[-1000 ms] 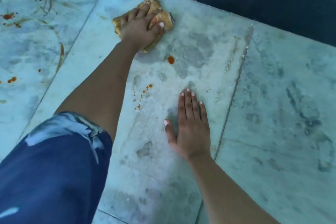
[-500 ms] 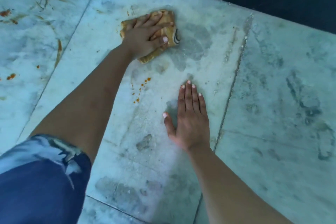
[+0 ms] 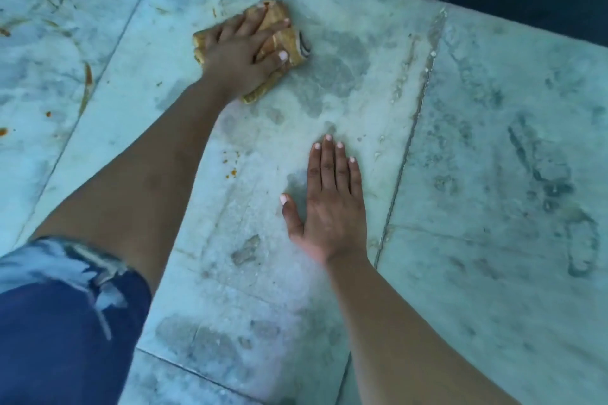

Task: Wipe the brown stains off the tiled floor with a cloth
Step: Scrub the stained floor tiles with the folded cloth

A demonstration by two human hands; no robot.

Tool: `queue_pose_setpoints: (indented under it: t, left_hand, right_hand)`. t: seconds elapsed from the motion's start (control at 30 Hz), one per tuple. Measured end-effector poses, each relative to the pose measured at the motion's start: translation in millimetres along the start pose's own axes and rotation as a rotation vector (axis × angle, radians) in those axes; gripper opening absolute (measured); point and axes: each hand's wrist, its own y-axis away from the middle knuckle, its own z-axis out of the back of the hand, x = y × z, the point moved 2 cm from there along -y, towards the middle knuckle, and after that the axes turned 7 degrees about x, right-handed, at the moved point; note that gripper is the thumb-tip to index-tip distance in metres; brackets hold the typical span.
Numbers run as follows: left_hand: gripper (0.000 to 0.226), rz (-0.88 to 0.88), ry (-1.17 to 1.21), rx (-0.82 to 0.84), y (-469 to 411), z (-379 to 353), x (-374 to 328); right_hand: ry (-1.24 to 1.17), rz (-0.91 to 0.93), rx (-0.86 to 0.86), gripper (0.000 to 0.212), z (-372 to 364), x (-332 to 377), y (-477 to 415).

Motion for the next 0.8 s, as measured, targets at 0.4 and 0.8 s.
queue_pose_setpoints:
  t: [0.4, 0.8]
  left_hand:
    - [0.066, -0.004, 0.101, -0.045, 55.8, 1.5, 64.2]
    - [0.062, -0.003, 0.154, -0.032, 158.0, -26.0, 46.6]
  right_hand:
    - [0.021, 0.009, 0.016, 0.079, 1.6, -0.8, -1.0]
    - [0.057, 0.003, 0.077, 0.08, 5.2, -0.2, 0.8]
